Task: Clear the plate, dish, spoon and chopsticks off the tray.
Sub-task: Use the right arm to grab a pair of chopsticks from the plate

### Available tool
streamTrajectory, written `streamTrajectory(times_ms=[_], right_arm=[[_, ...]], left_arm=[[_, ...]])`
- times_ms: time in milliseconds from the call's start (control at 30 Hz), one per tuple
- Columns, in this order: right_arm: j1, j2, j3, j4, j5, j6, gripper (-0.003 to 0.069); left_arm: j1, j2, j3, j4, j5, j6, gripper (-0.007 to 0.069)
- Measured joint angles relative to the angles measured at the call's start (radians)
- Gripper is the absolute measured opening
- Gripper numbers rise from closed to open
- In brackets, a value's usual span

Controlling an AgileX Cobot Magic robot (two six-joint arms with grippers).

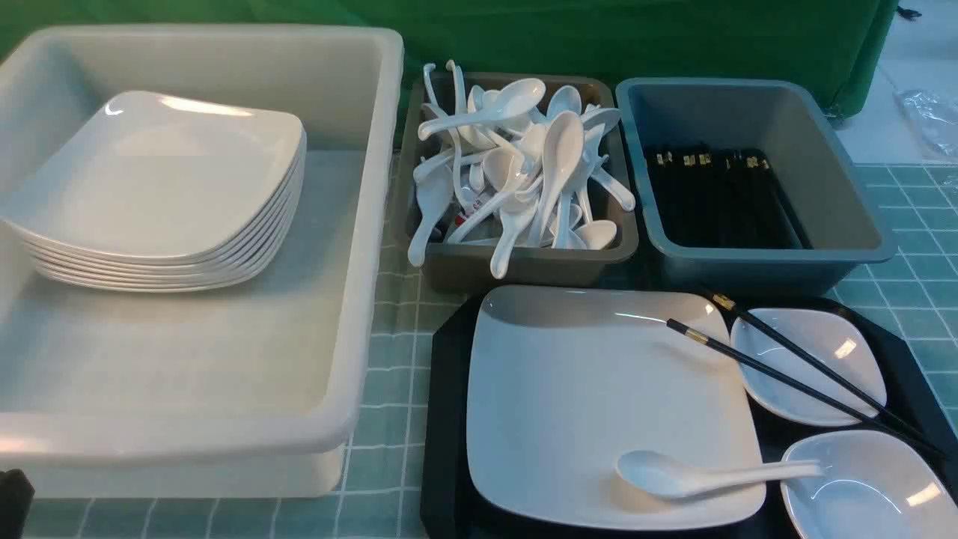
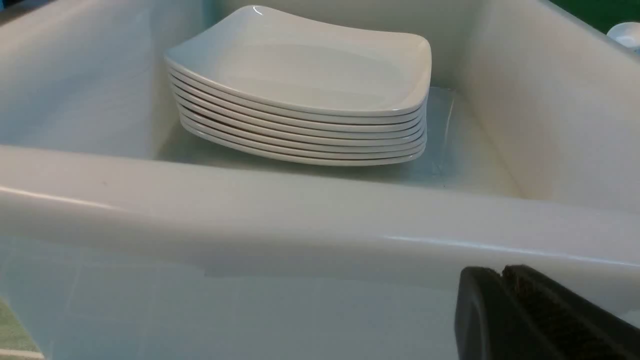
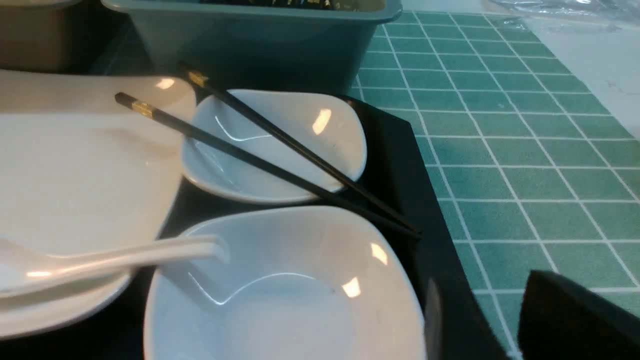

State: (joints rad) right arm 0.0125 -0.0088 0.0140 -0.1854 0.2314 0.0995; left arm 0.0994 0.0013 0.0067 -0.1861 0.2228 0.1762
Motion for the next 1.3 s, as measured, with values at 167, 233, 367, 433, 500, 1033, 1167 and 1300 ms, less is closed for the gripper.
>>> streamTrajectory(times_ms=[167,233,367,433,500,1033,1167,1300], right_arm=[[0.000,0.000,0.000,0.000,0.000,0.000,0.0244],[0.000,0.000,0.000,0.000,0.000,0.000,0.0244],[0.000,0.000,0.000,0.000,0.000,0.000,0.0244],[0.000,0.000,0.000,0.000,0.000,0.000,0.0244],[0.000,0.000,0.000,0.000,0.000,0.000,0.0244],[0.000,0.000,0.000,0.000,0.000,0.000,0.0244],[0.000,0.000,0.000,0.000,0.000,0.000,0.0244],[0.000,0.000,0.000,0.000,0.000,0.000,0.0244]], left_arm=[[0.000,0.000,0.000,0.000,0.000,0.000,0.0017],[0.000,0.000,0.000,0.000,0.000,0.000,0.0017],[0.000,0.000,0.000,0.000,0.000,0.000,0.0017],[0.000,0.000,0.000,0.001,0.000,0.000,0.0017],[0.000,0.000,0.000,0.003,0.000,0.004,0.0017],[-0.005,0.000,-0.021,-0.470,-0.285,-0.254,0.0017],[-0.047,0.012,-0.146,-0.426,-0.113,-0.199,0.0017],[-0.114,0.156,-0.356,-0.406,0.104,0.055,0.0017]])
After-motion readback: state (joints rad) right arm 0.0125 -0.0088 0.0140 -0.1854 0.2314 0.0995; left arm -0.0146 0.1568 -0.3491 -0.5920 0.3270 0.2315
